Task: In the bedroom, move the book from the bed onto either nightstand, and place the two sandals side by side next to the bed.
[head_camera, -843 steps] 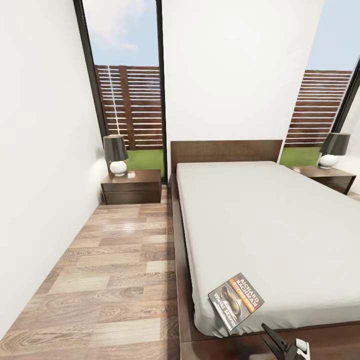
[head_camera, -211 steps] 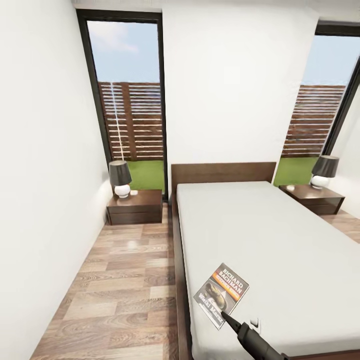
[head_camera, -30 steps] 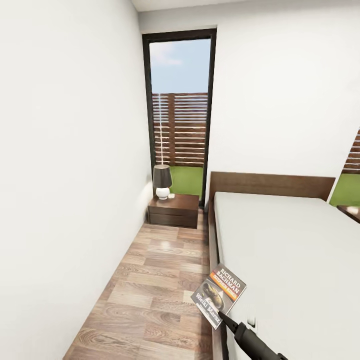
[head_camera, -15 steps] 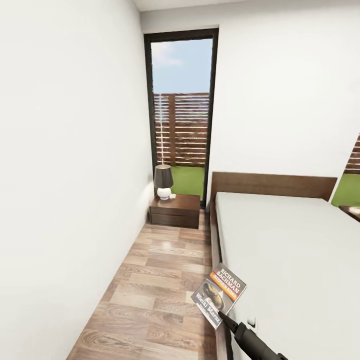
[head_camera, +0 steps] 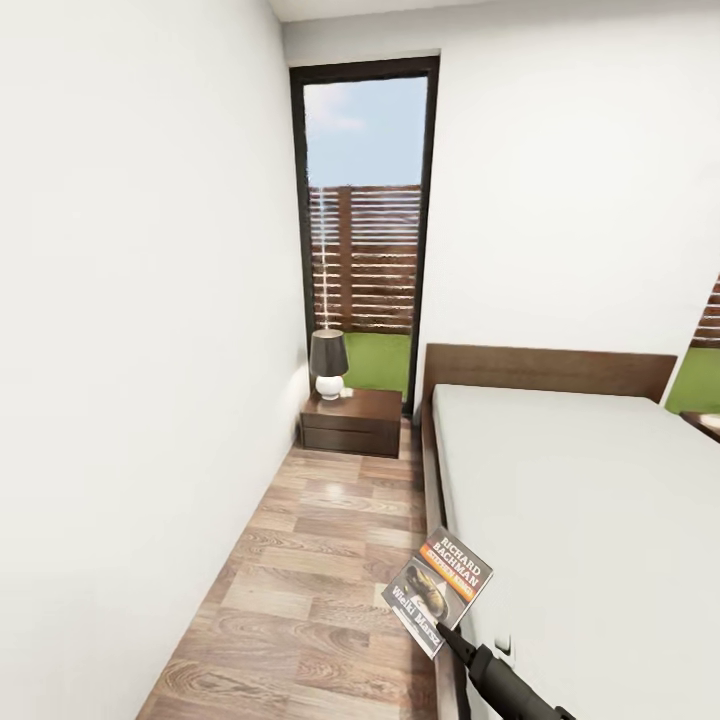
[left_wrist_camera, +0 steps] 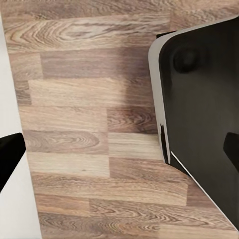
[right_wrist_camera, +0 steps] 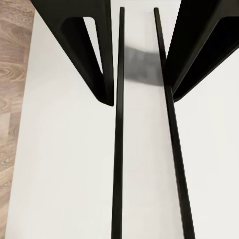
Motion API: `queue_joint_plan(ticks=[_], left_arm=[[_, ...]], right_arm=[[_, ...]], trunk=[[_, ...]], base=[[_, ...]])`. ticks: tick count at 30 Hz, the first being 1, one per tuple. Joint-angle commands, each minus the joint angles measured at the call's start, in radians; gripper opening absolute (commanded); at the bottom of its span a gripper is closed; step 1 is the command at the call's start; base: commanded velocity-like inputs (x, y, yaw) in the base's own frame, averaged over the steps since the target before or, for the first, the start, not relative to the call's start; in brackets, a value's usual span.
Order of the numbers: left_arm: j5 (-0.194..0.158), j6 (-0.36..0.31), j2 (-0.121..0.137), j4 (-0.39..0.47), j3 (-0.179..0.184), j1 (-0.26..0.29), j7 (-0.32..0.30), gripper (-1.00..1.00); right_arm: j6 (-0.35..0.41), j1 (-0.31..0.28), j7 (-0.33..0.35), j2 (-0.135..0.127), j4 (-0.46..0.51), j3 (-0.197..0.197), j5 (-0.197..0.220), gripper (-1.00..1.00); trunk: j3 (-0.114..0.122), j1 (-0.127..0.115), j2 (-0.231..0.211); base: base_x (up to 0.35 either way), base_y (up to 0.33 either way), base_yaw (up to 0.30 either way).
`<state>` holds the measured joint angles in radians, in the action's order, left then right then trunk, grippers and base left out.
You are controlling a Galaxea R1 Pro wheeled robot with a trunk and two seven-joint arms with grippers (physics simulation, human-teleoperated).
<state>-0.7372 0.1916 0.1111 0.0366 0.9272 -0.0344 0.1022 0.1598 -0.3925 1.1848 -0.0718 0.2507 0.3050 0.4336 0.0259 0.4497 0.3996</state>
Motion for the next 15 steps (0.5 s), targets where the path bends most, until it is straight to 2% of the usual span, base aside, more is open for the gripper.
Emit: queue_joint_plan(ticks=[1,15], left_arm=[[-0.004,0.000,0.001,0.003,0.008,-0.001,0.007,1.00],[-0.004,0.000,0.001,0.003,0.009,-0.001,0.007,1.00]], right_arm=[[0.010,0.000,0.002,0.000,-0.001,-0.002,0.009,-1.00],[0.010,0.000,0.002,0.005,-0.001,-0.003,0.007,-1.00]], trunk=[[0.000,0.000,0.000],[0.000,0.000,0.000]], base=[[0.002,0.005,0.055],[0.008,0.008,0.103]])
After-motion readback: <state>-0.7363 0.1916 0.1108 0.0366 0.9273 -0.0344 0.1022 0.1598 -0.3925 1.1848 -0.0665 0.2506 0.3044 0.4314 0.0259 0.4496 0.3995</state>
